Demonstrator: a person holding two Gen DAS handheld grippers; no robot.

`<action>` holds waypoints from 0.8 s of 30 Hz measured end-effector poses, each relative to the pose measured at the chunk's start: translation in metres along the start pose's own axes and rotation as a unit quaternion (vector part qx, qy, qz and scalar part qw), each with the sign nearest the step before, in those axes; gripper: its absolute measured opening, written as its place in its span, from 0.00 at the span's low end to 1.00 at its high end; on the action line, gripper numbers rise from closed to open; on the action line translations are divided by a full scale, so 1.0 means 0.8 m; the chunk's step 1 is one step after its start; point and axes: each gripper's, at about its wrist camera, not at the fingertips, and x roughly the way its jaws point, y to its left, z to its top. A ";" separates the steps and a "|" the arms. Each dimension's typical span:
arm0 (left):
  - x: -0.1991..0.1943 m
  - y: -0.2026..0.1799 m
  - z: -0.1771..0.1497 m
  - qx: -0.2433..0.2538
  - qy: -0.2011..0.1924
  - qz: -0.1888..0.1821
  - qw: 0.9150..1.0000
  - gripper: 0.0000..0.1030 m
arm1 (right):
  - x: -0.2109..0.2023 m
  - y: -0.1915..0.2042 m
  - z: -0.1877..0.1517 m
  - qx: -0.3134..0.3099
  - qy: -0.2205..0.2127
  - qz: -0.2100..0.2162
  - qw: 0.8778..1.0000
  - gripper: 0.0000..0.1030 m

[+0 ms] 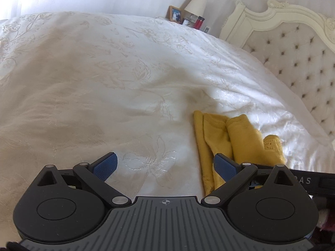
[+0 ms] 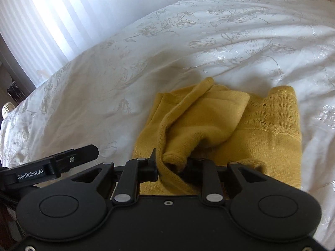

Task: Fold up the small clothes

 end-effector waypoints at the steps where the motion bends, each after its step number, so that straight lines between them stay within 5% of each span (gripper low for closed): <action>1: -0.001 0.001 0.000 -0.002 -0.002 0.000 1.000 0.97 | 0.002 0.003 -0.001 0.004 0.000 0.010 1.000 0.40; 4: -0.003 0.006 0.001 -0.012 -0.004 0.000 1.000 0.97 | 0.002 0.003 -0.002 0.027 -0.008 0.056 0.998 0.50; 10: -0.002 0.013 0.001 -0.030 -0.001 -0.006 1.000 0.97 | -0.031 -0.007 0.002 0.034 -0.047 0.121 0.991 0.50; 19: -0.004 0.011 0.000 -0.027 -0.002 -0.010 1.000 0.97 | -0.074 -0.072 -0.008 0.070 -0.106 0.062 0.990 0.56; 24: -0.004 0.007 -0.001 -0.021 -0.004 -0.019 1.000 0.97 | -0.072 -0.108 -0.033 0.103 -0.096 0.058 0.988 0.57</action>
